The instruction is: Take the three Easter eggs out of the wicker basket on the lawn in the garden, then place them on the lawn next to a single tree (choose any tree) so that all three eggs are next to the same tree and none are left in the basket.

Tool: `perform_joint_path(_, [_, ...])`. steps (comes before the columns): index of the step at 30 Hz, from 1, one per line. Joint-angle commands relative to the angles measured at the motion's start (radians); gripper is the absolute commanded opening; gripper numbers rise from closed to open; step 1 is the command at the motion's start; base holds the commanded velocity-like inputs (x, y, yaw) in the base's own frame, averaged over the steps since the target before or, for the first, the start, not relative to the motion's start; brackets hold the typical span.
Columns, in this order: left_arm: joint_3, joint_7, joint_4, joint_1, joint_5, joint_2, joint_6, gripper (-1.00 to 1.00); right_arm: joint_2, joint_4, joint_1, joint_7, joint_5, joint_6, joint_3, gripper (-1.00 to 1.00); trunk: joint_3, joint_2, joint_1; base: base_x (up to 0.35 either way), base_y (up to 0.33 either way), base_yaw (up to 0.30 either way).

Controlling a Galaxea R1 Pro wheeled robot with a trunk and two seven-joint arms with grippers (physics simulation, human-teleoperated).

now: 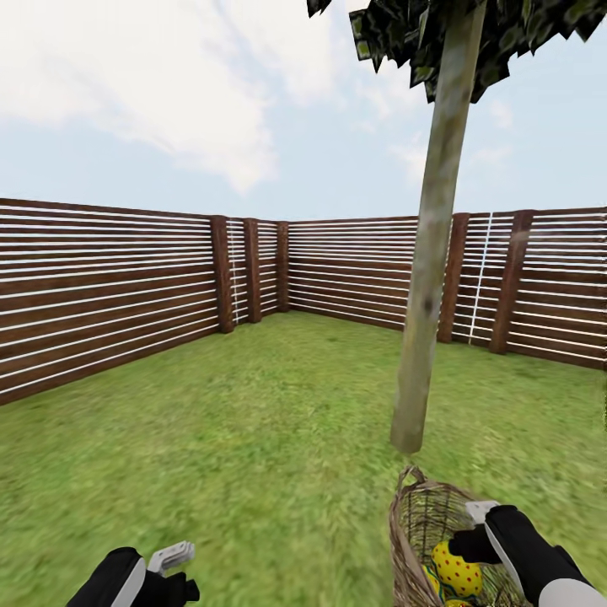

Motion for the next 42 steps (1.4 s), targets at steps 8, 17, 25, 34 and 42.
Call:
perform_joint_path(8, [0.004, -0.003, -0.001, 0.0, 0.0, -0.009, 0.004, 1.0, 0.001, -0.001, -0.001, 0.008, 0.012, 0.004, -0.005, 1.0, -0.001, -0.001, 0.0, 0.28, -0.081, -0.015])
perform_joint_path(17, [0.004, -0.005, -0.001, 0.0, 0.0, -0.01, 0.005, 1.0, 0.003, -0.002, 0.0, 0.007, 0.012, 0.002, -0.003, 1.0, -0.001, -0.001, 0.0, 0.179, -0.05, 0.0])
perform_joint_path(25, [0.004, -0.006, -0.001, 0.0, 0.0, -0.01, 0.004, 1.0, 0.004, -0.001, 0.0, 0.007, 0.012, 0.002, -0.003, 1.0, -0.001, -0.001, 0.0, 0.17, -0.001, 0.0])
perform_joint_path(34, [0.004, -0.005, -0.001, 0.0, 0.0, -0.009, 0.005, 1.0, 0.004, -0.002, -0.001, 0.006, 0.012, 0.003, -0.004, 1.0, -0.023, -0.05, 0.027, 0.003, 0.0, 0.0])
perform_joint_path(42, [0.004, -0.005, -0.001, 0.0, 0.0, -0.01, 0.005, 1.0, 0.004, -0.001, 0.0, 0.005, 0.012, 0.002, -0.004, 1.0, -0.048, -0.106, 0.057, 0.0, 0.0, 0.0])
